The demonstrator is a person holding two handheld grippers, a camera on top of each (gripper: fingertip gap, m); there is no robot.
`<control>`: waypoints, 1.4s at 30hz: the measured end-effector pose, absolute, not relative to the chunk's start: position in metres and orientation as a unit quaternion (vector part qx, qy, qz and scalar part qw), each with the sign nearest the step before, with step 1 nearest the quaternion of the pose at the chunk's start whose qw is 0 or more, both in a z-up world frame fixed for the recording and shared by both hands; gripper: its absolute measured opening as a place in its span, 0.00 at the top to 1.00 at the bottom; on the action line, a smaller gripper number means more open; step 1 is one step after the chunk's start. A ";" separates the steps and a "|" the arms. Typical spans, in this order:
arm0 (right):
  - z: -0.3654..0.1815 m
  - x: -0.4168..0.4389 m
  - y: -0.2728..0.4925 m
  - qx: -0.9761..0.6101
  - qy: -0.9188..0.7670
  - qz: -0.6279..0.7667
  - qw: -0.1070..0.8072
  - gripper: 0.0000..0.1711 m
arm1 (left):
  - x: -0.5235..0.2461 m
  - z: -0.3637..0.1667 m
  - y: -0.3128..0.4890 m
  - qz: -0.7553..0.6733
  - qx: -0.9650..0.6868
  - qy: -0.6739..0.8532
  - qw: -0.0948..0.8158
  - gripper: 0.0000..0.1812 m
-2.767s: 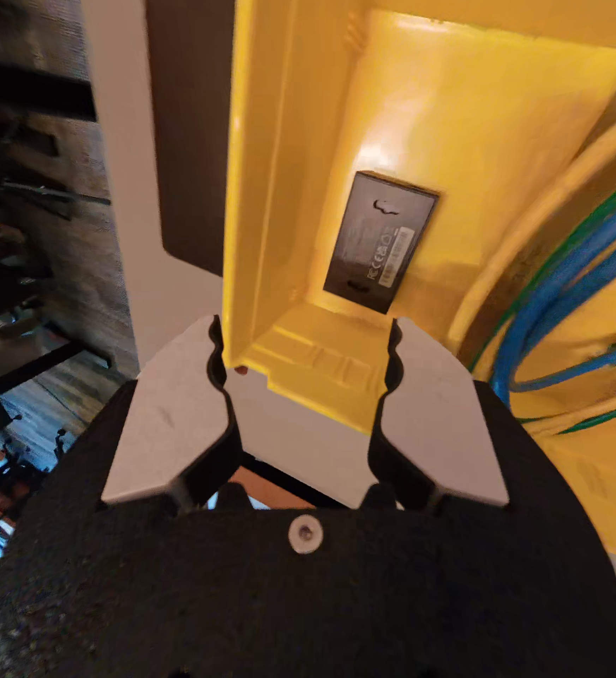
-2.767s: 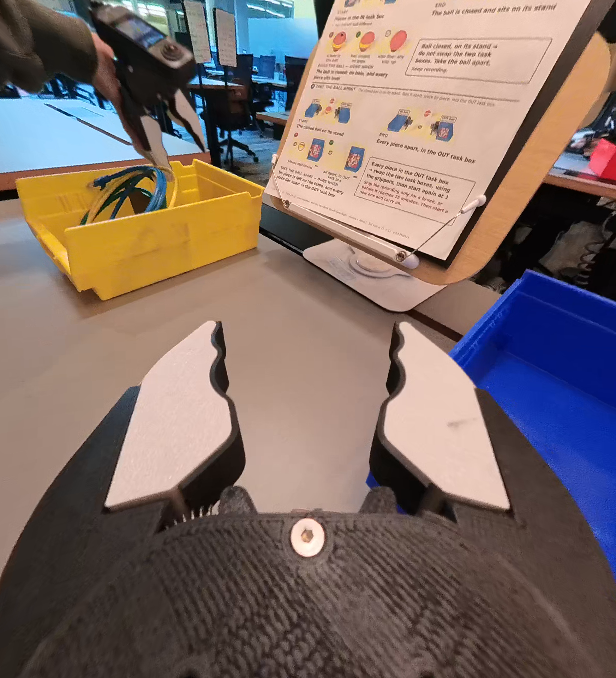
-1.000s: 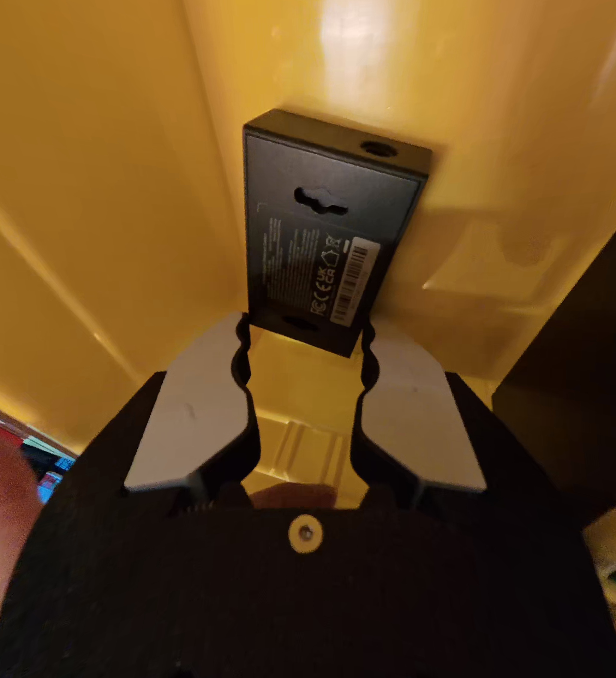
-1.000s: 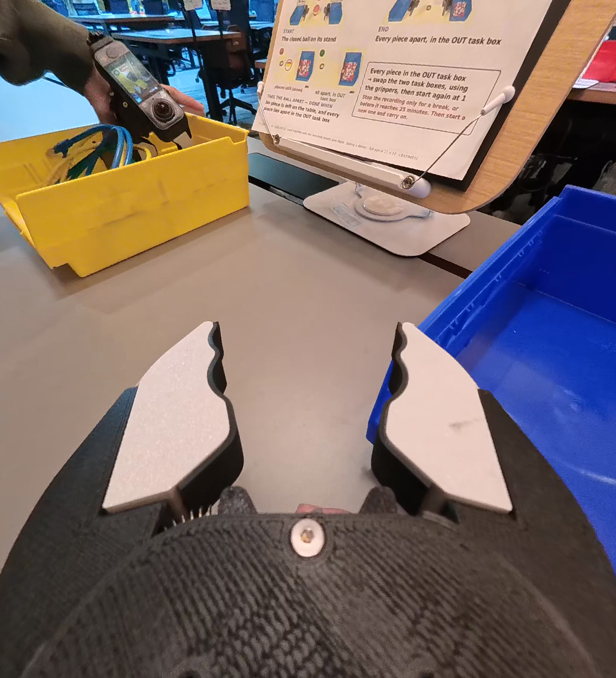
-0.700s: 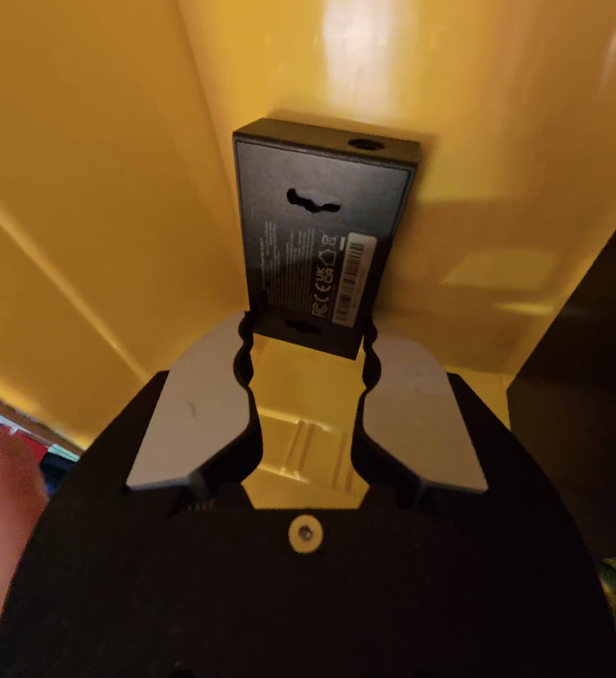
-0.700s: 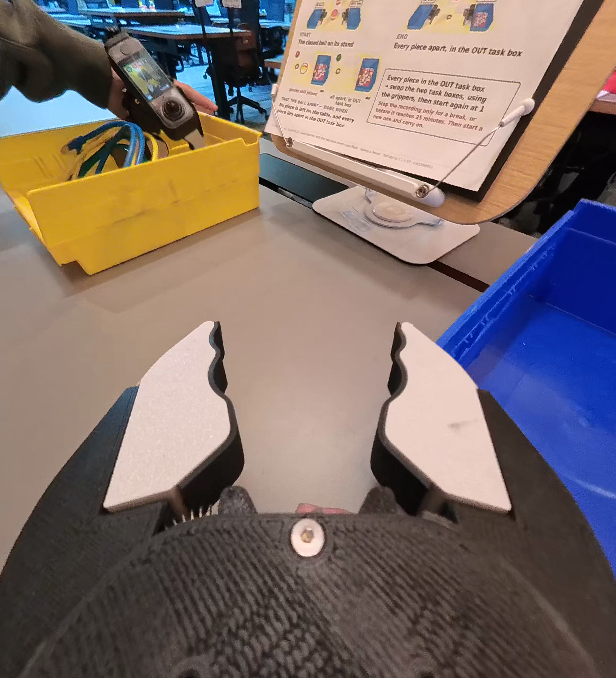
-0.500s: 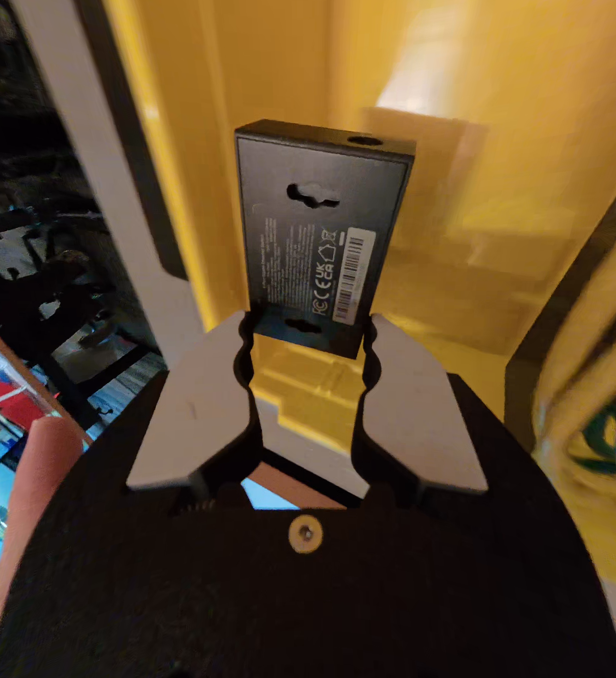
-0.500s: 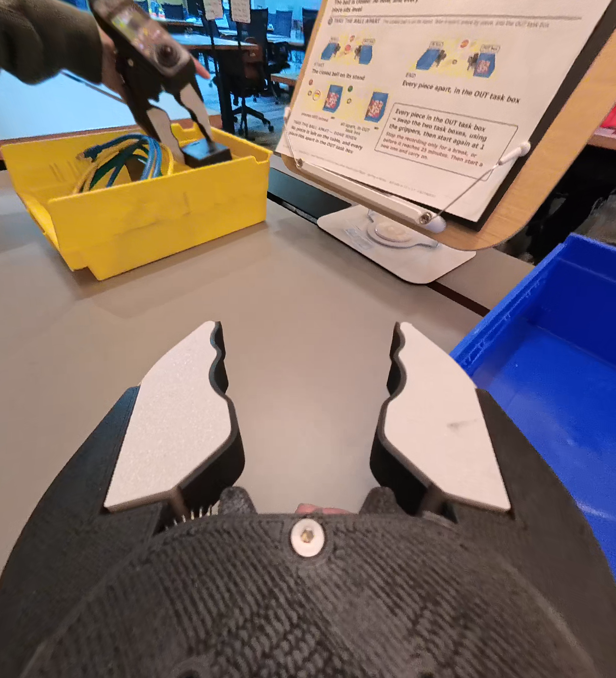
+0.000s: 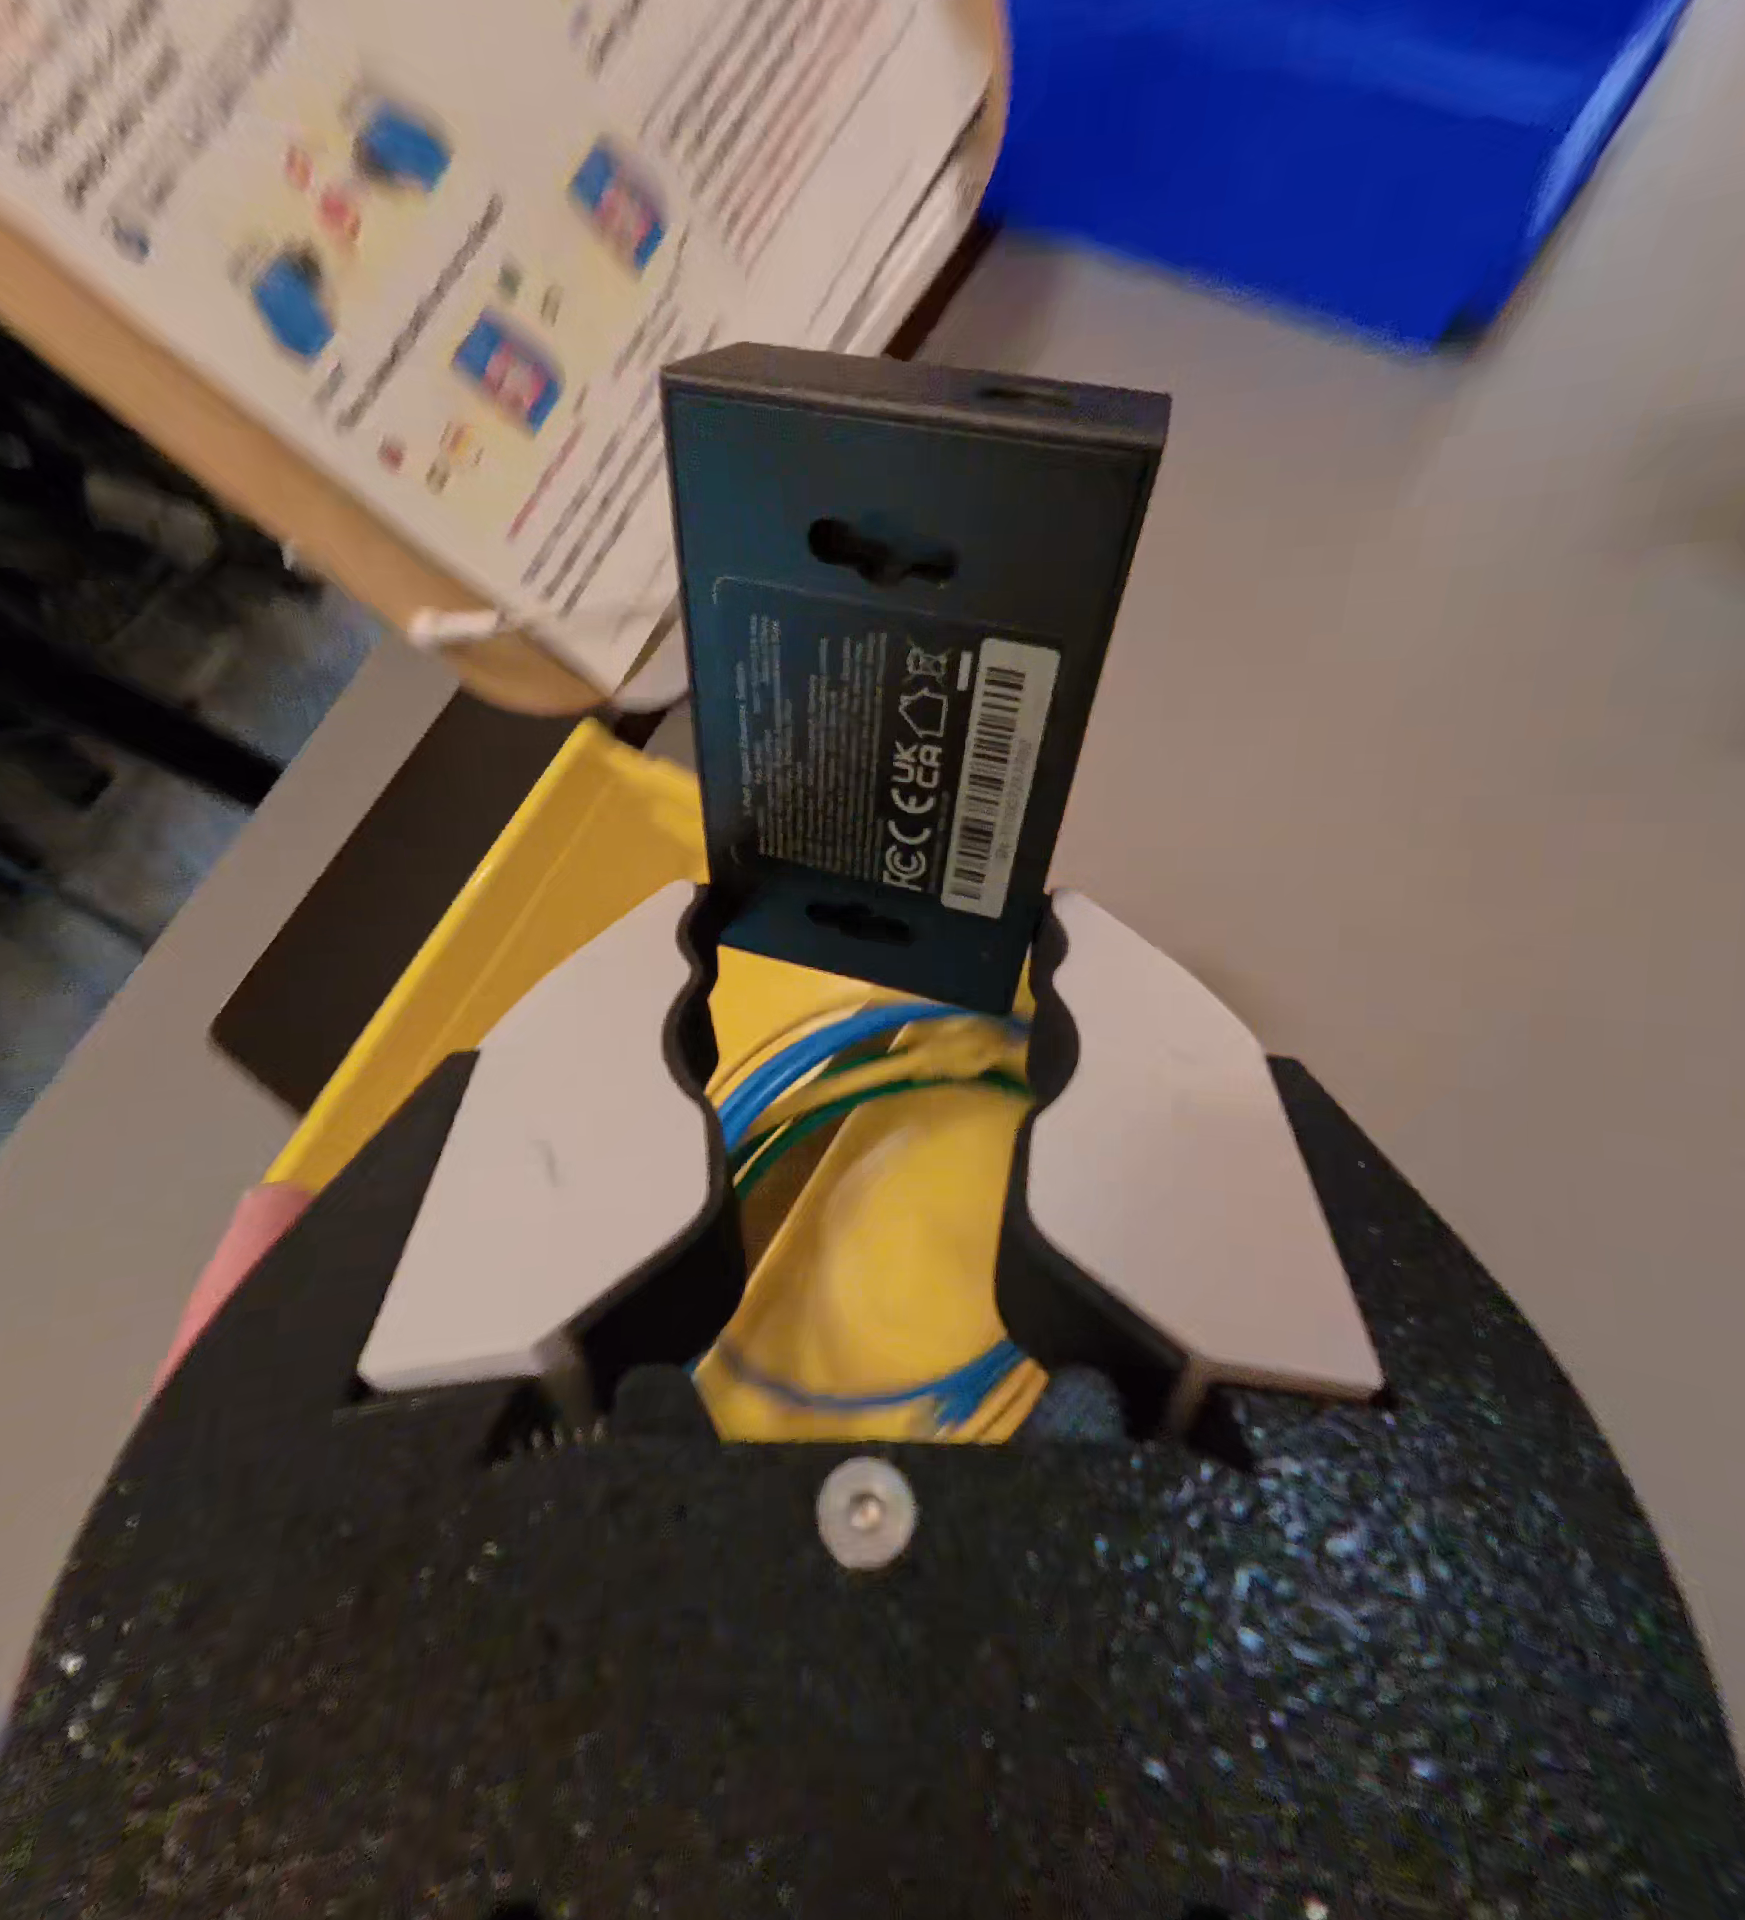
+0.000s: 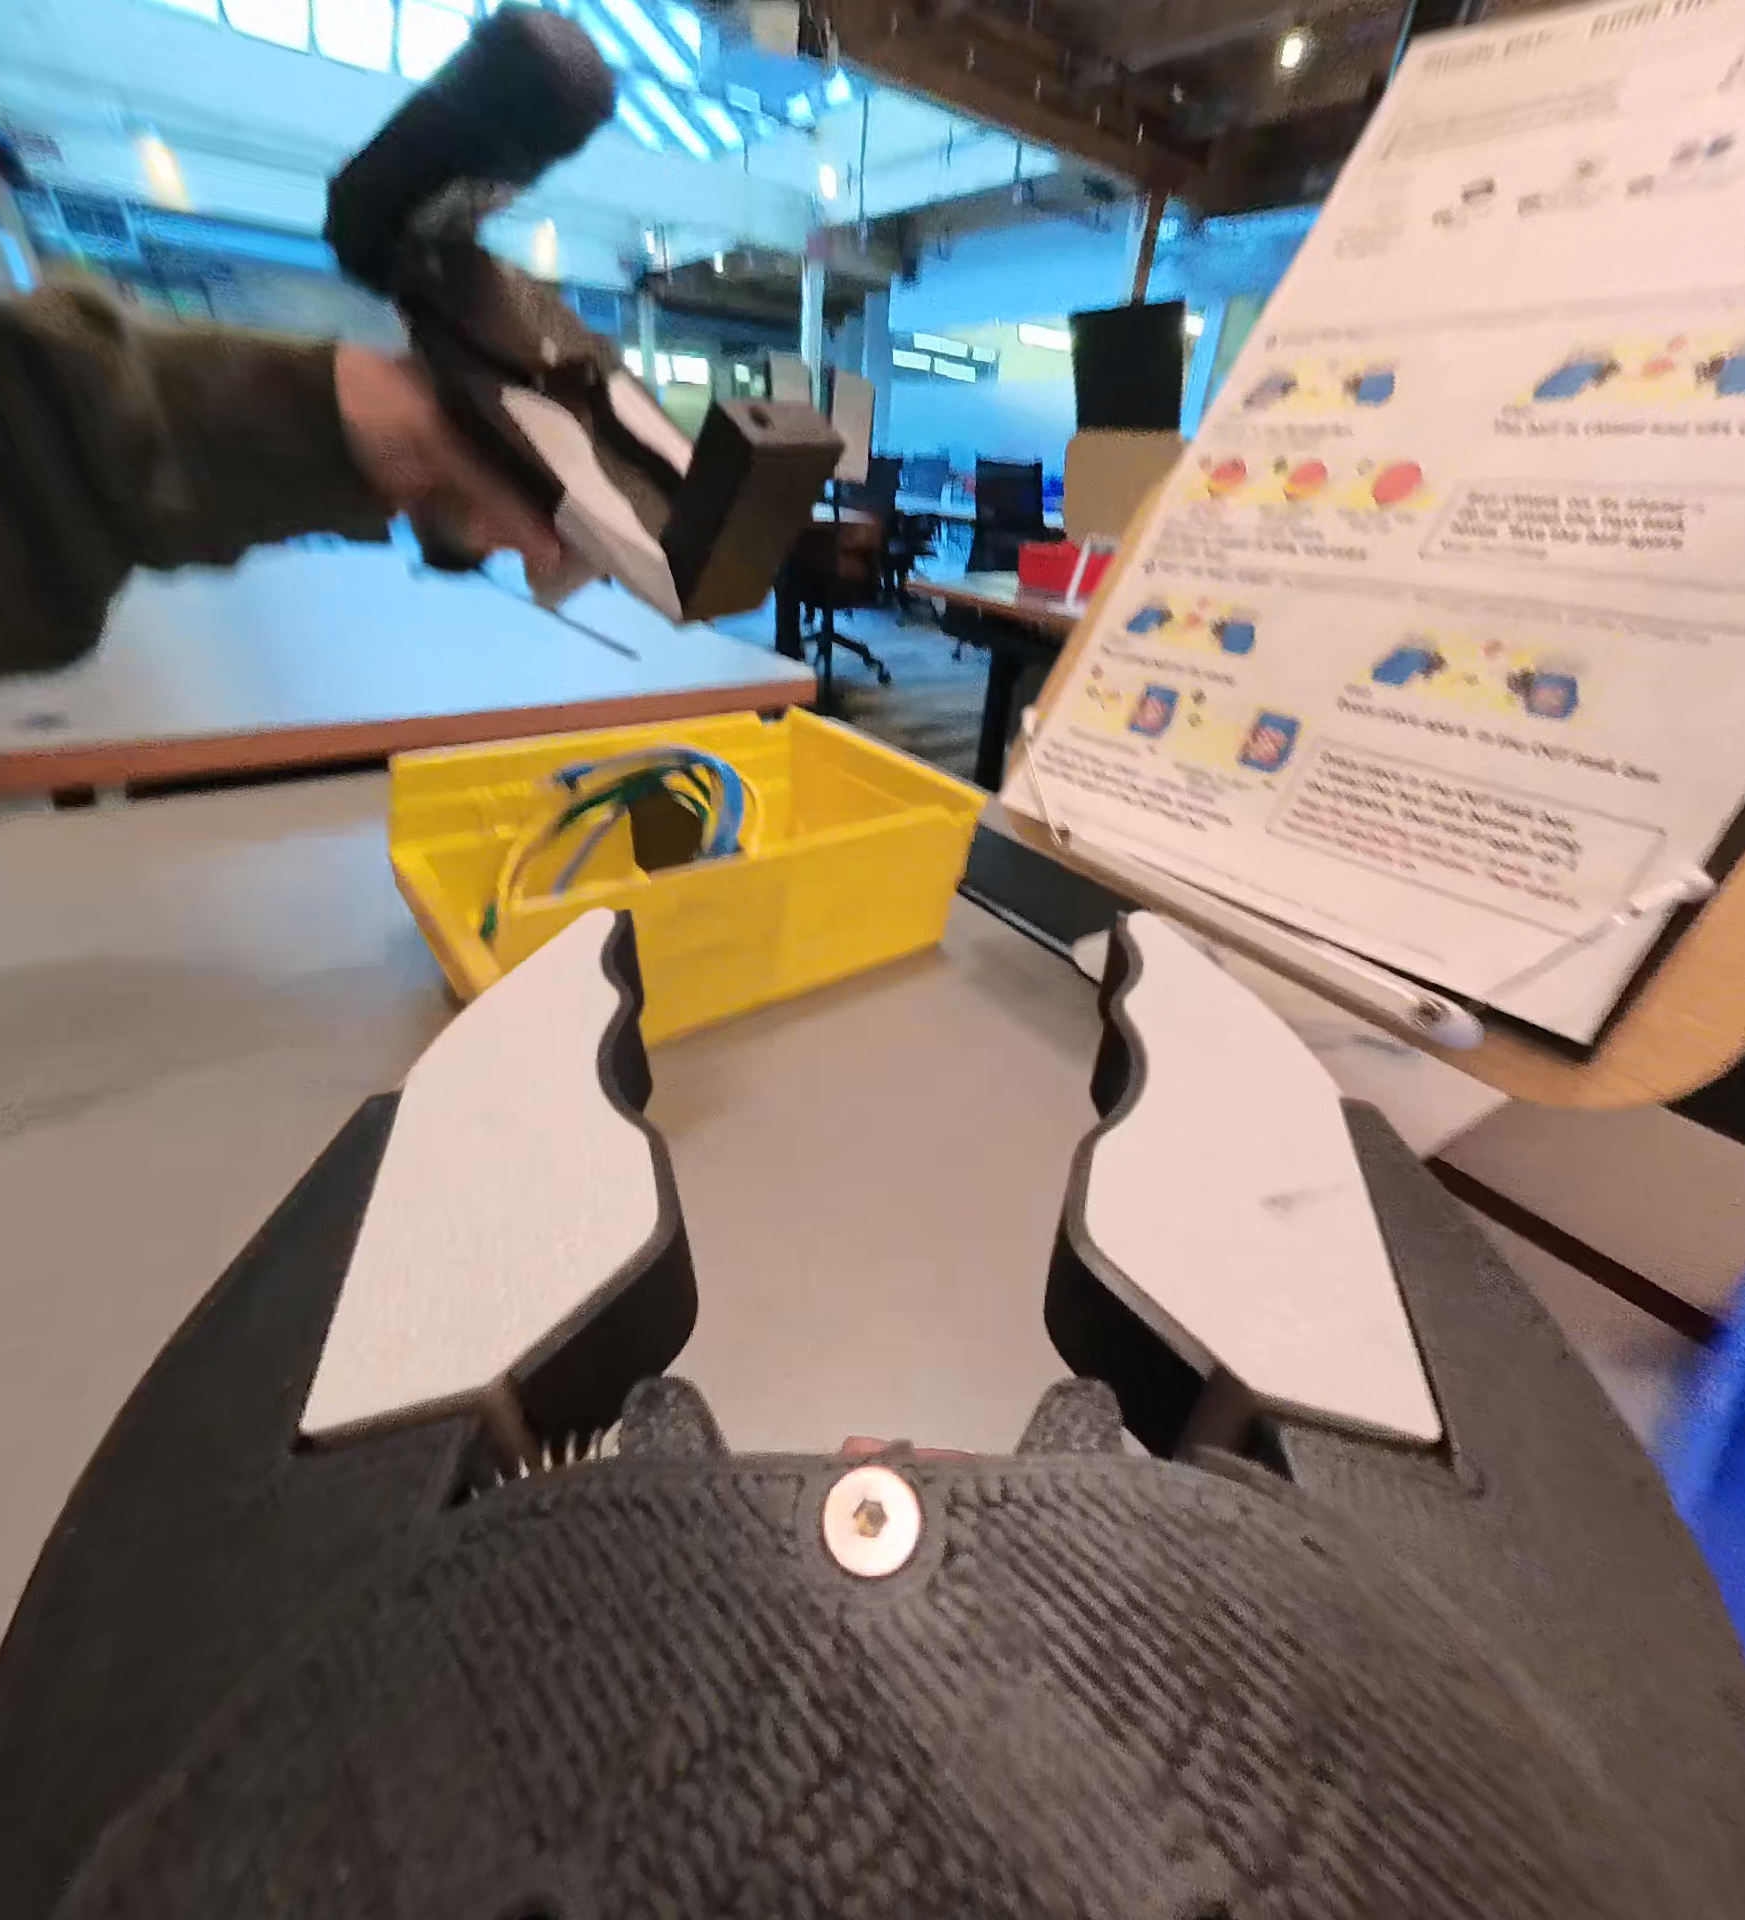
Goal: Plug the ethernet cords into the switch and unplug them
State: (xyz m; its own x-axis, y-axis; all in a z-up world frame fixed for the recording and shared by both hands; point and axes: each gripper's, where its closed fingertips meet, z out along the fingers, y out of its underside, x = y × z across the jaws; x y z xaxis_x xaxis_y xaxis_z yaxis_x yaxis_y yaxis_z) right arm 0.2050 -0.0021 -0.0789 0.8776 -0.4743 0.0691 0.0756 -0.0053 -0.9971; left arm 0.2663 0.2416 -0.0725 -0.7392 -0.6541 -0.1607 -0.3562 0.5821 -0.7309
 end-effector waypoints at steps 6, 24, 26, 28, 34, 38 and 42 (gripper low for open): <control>-0.057 0.170 0.042 -0.632 0.167 -0.222 0.723 0.51 | 0.212 -0.068 0.166 -0.447 -0.263 0.751 0.408 0.68; -0.072 0.100 0.047 -0.582 0.031 -0.380 0.718 0.84 | 0.138 -0.112 0.067 -0.421 -0.093 0.654 0.622 0.68; -0.079 0.102 0.046 -0.595 -0.028 -0.446 0.668 0.84 | 0.138 -0.117 0.069 -0.495 -0.146 0.675 0.527 0.65; -0.087 0.106 0.041 -0.599 -0.079 -0.515 0.608 0.84 | 0.137 -0.124 0.074 -0.585 -0.226 0.686 0.370 0.59; -0.123 0.104 0.049 -0.586 -0.266 -0.635 0.428 0.84 | 0.130 -0.115 0.088 -0.705 -0.414 0.545 -0.187 0.62; -0.142 0.097 0.063 -0.580 -0.324 -0.645 0.378 0.84 | 0.131 -0.126 0.079 -0.657 -0.451 0.529 -0.293 0.70; -0.146 0.093 0.069 -0.578 -0.333 -0.637 0.387 0.84 | 0.128 -0.153 0.067 -0.587 -0.465 0.584 -0.313 0.76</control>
